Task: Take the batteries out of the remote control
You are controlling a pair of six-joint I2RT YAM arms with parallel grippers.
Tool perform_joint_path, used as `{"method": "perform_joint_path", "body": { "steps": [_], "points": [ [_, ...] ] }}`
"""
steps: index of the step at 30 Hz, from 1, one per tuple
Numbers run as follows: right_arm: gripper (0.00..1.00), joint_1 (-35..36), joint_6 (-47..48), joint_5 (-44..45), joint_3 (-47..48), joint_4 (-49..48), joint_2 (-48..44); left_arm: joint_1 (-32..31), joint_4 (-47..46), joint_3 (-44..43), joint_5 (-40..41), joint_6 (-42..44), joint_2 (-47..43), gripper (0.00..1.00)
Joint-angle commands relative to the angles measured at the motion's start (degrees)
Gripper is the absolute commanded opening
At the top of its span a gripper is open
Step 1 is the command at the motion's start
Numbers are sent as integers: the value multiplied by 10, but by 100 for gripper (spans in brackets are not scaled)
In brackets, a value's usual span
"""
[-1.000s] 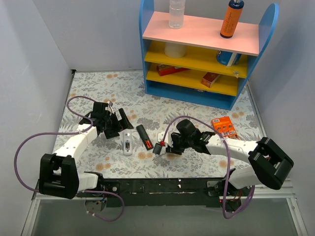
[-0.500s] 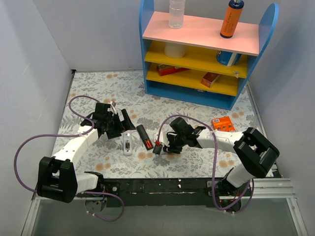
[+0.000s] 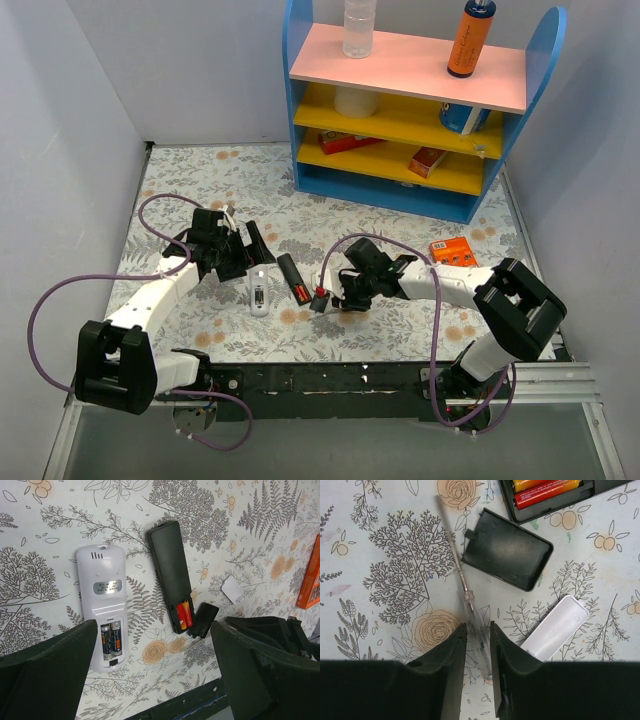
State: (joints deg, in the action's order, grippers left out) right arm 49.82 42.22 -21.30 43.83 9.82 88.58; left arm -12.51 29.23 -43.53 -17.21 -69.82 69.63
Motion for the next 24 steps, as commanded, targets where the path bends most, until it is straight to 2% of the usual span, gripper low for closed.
{"method": "perform_joint_path", "body": {
  "steps": [1,7,14,19,24],
  "points": [
    [29,-2,1,-9,27,70,19,-2,-19,9,-26,17,-27,98],
    [19,-2,-6,-13,27,77,9,-6,-28,12,-48,19,-34,98],
    [1,-1,3,-21,29,96,-46,-8,-30,12,-91,17,-53,96],
    [1,-1,-10,-34,49,115,-84,-8,-29,6,-192,13,-60,92],
    [1,3,-49,-8,56,65,-115,-9,-34,-4,-251,-3,-53,89]
  ]
}}
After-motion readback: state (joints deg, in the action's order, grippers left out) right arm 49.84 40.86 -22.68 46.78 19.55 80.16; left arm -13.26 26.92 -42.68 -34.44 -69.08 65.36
